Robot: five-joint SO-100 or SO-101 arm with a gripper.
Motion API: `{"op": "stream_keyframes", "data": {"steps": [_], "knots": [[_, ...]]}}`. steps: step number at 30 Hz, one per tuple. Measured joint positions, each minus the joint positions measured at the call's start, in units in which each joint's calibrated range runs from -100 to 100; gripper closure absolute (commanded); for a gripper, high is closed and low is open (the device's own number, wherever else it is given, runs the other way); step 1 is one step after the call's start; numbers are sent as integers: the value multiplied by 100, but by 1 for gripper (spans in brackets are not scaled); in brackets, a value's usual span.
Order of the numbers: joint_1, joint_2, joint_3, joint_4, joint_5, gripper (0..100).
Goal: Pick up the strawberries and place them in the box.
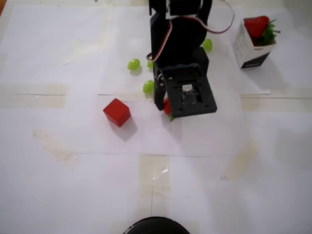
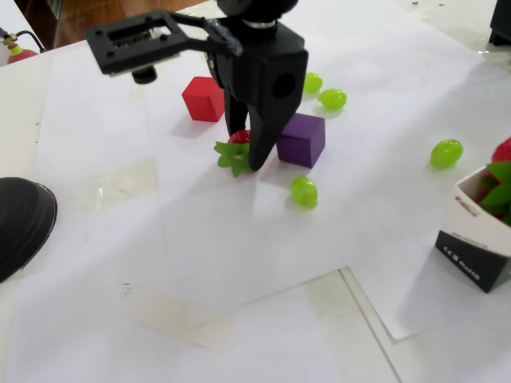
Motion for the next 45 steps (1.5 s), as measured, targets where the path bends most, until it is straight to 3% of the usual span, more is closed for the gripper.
{"op": "stream_keyframes", "data": {"steps": [10,22,32,38,45], "knots": [[105,-164,0,190,186,86],[-52,-1136,-1104,1960,410,86],[-1423,-2117,-2326,3960,88,86],[-2449,-2344,-2190,4071,-264,86],[-3251,-2399,-923,3692,-532,86]]}}
